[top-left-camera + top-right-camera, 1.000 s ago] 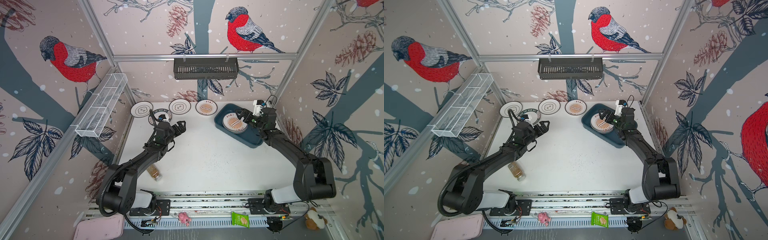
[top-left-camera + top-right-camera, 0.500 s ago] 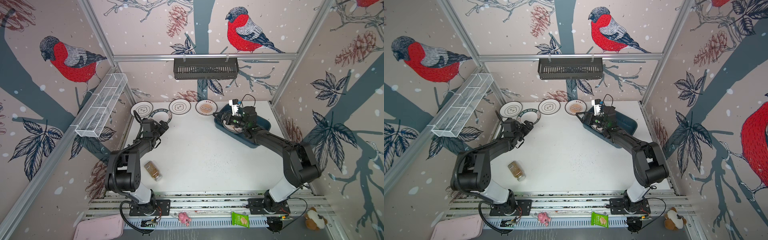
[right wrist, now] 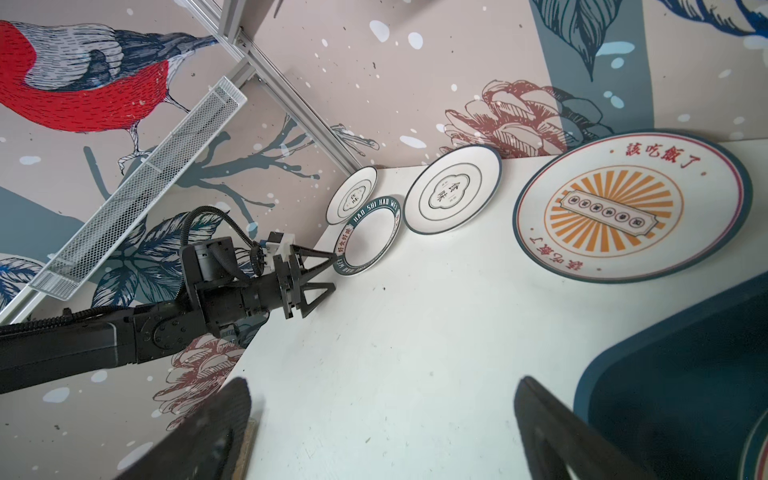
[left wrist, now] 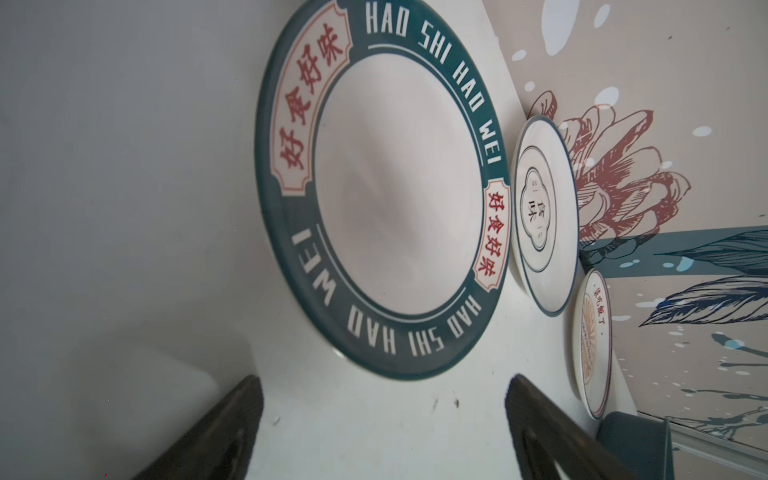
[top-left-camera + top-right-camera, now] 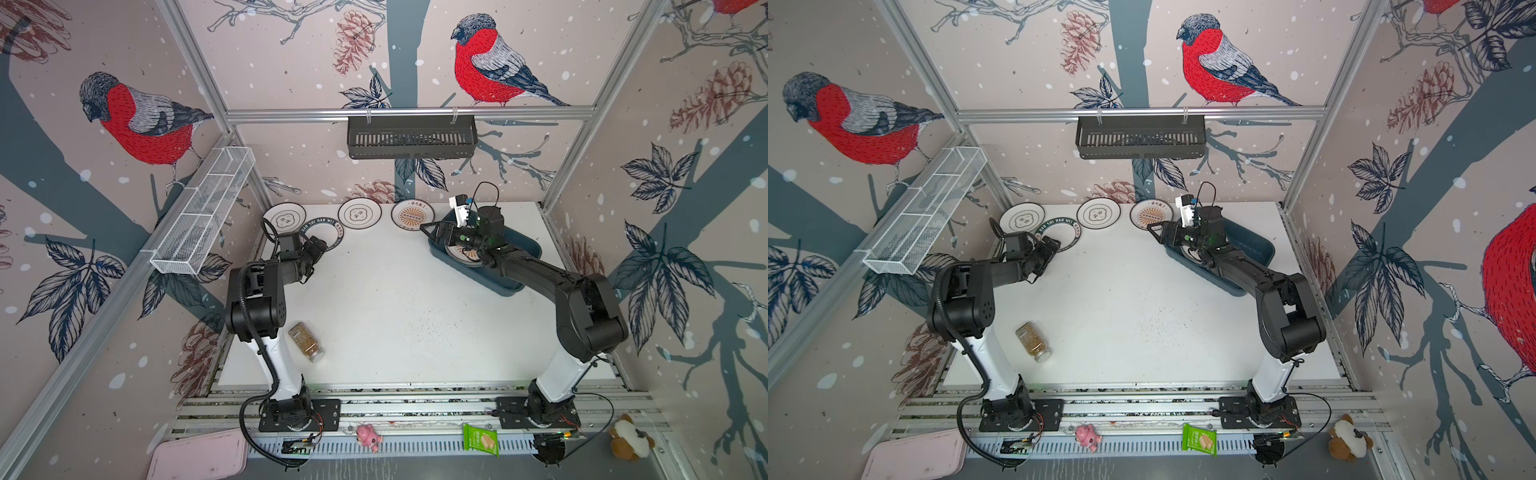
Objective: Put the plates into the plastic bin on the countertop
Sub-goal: 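Grasp the green-rimmed plate rim with the left gripper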
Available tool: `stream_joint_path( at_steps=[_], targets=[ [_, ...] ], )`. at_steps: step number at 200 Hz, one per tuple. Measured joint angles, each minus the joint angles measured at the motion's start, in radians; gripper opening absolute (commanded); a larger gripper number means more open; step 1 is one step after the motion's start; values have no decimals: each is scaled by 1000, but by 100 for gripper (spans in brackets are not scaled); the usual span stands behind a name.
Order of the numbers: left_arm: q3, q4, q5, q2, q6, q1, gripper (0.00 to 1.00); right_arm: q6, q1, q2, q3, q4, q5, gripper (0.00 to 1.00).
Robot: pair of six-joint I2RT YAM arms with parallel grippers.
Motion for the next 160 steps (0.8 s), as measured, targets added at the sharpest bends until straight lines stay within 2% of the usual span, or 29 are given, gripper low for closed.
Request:
stream_joint_path(
  at_steps=[24,82,128,160],
  targets=[
    [16,81,-2,47,-51,4,83,0,-3,24,8,0,8,100],
    [2,227,-49,110,-172,6,62,32,-20,78,26,4,7,99],
    [-35,286,-83,126,-241,9,31,54,-33,92,25,4,16,100],
    [-61,324,-82,135,-273,14,20,56,-34,91,14,8,19,100]
  ],
)
